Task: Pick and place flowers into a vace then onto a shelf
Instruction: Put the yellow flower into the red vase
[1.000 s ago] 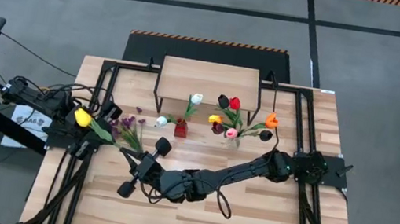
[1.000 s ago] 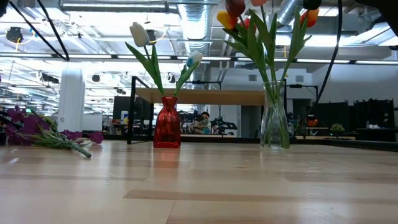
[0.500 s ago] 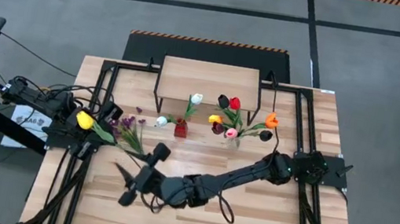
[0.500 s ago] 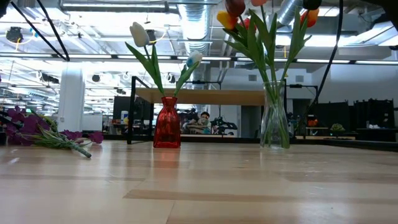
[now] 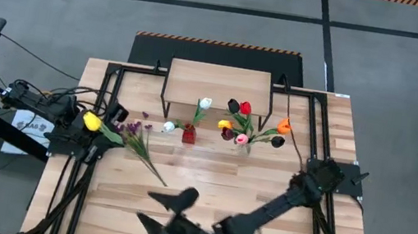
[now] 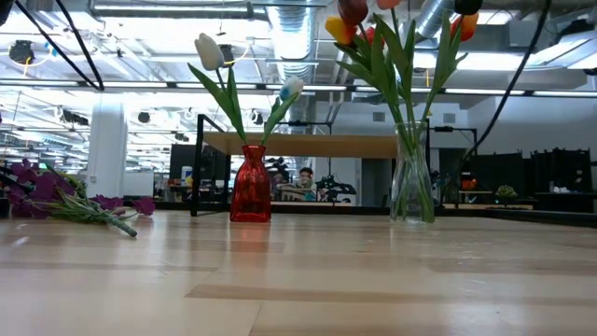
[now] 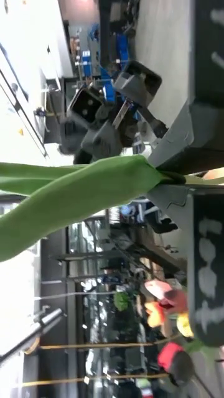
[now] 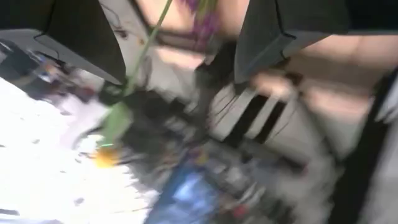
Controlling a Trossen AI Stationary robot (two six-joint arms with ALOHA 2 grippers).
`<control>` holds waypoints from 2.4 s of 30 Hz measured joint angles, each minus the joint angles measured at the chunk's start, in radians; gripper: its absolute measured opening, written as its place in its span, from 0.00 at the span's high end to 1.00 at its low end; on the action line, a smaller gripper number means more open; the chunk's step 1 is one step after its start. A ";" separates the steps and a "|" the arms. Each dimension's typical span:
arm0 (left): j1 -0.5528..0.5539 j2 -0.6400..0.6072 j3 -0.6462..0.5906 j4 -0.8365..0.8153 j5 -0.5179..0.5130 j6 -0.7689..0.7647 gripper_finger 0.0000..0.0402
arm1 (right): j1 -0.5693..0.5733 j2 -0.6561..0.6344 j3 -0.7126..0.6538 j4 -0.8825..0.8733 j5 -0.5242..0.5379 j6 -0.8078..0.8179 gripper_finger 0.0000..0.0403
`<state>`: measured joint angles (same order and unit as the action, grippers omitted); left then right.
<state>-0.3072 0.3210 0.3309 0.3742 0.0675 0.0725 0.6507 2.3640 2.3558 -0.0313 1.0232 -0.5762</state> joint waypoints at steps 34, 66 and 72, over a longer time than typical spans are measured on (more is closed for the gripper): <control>0.062 0.511 0.752 -0.640 -0.284 0.175 1.00 | 0.141 -0.741 -1.593 0.649 -0.558 0.734 0.31; 0.658 0.753 0.752 -0.673 0.296 0.197 1.00 | 0.080 -0.762 -1.839 0.743 -0.211 0.899 0.31; 0.658 0.754 0.752 -0.676 0.311 0.208 1.00 | 0.058 -0.763 -1.839 0.692 -0.185 0.955 0.31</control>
<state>0.3508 1.0748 1.0824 -0.3019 0.3783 0.2803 0.7086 1.6012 0.5167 0.6611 0.8387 0.3786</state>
